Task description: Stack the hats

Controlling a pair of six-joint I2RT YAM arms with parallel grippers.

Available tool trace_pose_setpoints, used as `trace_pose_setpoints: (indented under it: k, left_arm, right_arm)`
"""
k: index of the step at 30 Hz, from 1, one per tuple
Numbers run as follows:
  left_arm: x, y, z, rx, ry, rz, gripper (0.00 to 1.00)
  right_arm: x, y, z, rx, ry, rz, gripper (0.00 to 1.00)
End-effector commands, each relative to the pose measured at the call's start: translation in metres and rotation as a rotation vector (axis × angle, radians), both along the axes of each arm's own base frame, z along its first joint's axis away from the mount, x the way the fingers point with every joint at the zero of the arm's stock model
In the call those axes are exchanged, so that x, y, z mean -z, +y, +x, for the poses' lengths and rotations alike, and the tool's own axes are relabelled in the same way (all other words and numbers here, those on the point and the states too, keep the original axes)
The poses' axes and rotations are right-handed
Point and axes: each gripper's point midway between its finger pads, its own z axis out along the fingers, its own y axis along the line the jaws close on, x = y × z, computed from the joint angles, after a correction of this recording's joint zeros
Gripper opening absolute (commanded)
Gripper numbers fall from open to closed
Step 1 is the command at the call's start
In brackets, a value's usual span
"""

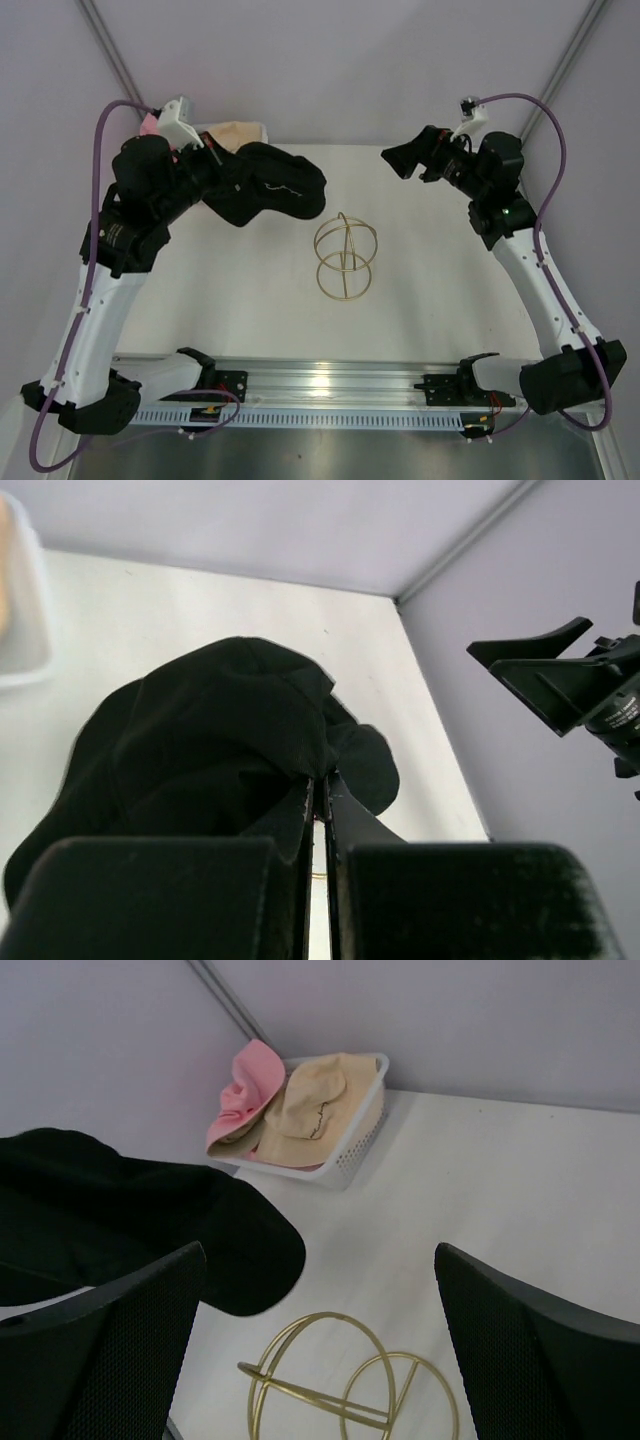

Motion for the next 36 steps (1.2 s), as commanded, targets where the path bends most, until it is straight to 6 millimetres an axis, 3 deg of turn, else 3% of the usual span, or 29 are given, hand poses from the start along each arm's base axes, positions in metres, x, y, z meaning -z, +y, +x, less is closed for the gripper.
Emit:
trace_pose_setpoints:
  k: [1, 4, 5, 6, 8, 13, 16, 18, 22, 24, 25, 27, 28, 29, 30, 32, 33, 36]
  left_arm:
    - [-0.014, -0.026, -0.007, 0.094, -0.030, -0.148, 0.01]
    - [-0.029, -0.029, -0.012, 0.104, -0.092, -0.230, 0.01]
    - [-0.034, -0.031, -0.014, 0.102, -0.095, -0.270, 0.01]
    - [-0.039, -0.034, -0.014, 0.107, -0.103, -0.294, 0.01]
    - [-0.039, -0.043, -0.008, 0.111, -0.089, -0.354, 0.01]
    - [-0.042, -0.075, 0.009, 0.135, -0.050, -0.401, 0.01]
    - [-0.041, -0.092, 0.020, 0.126, -0.006, -0.415, 0.01]
    - [-0.045, -0.107, 0.017, 0.158, 0.004, -0.447, 0.01]
    - [-0.023, -0.128, 0.011, 0.152, 0.040, -0.391, 0.01]
    - [0.001, -0.136, 0.008, 0.151, 0.075, -0.345, 0.01]
    - [0.017, -0.136, 0.008, 0.143, 0.095, -0.312, 0.01]
    - [0.029, -0.133, 0.001, 0.150, 0.120, -0.290, 0.01]
    - [0.054, -0.133, 0.000, 0.139, 0.171, -0.264, 0.01]
    - [0.054, -0.128, -0.007, 0.138, 0.175, -0.277, 0.01]
    - [0.073, -0.126, -0.008, 0.122, 0.206, -0.264, 0.01]
    - [0.070, -0.119, -0.016, 0.102, 0.213, -0.311, 0.01]
    - [0.084, -0.117, -0.014, 0.071, 0.234, -0.311, 0.01]
    - [0.092, -0.116, -0.014, 0.022, 0.270, -0.350, 0.01]
  right_arm:
    - [-0.019, 0.003, -0.024, -0.043, -0.042, 0.062, 1.00]
    - [-0.016, 0.008, -0.054, -0.105, -0.039, 0.090, 0.99]
    - [0.002, 0.008, -0.060, -0.104, -0.008, 0.083, 0.99]
    - [-0.003, 0.004, -0.072, -0.098, -0.034, 0.091, 0.99]
    - [0.012, -0.002, -0.077, -0.057, -0.009, 0.081, 0.99]
    - [0.023, -0.013, -0.088, -0.008, 0.023, 0.036, 1.00]
    - [0.030, -0.015, -0.086, 0.010, 0.041, 0.030, 0.99]
    - [0.033, -0.021, -0.083, 0.044, 0.049, 0.019, 1.00]
    - [0.038, -0.050, -0.076, 0.219, 0.078, -0.025, 0.99]
    - [0.034, -0.058, -0.080, 0.243, 0.062, -0.024, 1.00]
    - [0.033, -0.060, -0.082, 0.243, 0.059, -0.023, 0.99]
    - [0.032, -0.061, -0.085, 0.245, 0.053, -0.021, 0.99]
    - [0.033, -0.062, -0.086, 0.246, 0.056, -0.022, 0.99]
    - [0.036, -0.061, -0.086, 0.244, 0.063, -0.028, 0.99]
    - [0.039, -0.062, -0.084, 0.250, 0.068, -0.037, 0.99]
    - [0.046, -0.063, -0.079, 0.259, 0.083, -0.046, 0.99]
    - [0.049, -0.063, -0.076, 0.263, 0.091, -0.052, 0.99]
    - [0.054, -0.061, -0.070, 0.260, 0.105, -0.056, 0.99]
